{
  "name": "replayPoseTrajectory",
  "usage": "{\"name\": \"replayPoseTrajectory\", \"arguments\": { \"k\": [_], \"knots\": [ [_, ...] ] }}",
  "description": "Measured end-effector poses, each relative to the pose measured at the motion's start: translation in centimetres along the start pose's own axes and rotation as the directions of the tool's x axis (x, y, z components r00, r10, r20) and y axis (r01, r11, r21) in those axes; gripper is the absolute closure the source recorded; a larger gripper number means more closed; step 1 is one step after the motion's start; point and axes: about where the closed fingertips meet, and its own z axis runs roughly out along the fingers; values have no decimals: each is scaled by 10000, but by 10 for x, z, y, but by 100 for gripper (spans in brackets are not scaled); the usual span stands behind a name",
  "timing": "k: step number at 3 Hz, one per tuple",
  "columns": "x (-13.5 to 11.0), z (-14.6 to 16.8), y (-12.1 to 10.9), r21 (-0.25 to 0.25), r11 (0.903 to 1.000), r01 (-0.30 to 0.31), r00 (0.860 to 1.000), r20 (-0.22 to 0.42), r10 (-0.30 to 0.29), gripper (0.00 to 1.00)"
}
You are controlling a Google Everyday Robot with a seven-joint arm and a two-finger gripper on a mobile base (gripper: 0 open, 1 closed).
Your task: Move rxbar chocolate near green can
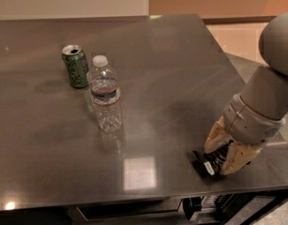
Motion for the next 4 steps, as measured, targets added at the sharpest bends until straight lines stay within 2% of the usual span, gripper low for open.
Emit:
{"name": "replayPoseTrajectory", "arguments": {
  "k": [1, 2, 3, 4],
  "knots": [
    [0, 0, 0, 0, 10000, -1, 10000, 0, 1, 100],
    [3, -6, -12, 170, 9985, -518, 9986, -131, 520, 100],
    [7, -25, -57, 645, 9814, -1807, 9832, -131, 1819, 100],
    [7, -39, -100, 1006, 9612, -2569, 9661, 28, 2580, 100]
  ]
}}
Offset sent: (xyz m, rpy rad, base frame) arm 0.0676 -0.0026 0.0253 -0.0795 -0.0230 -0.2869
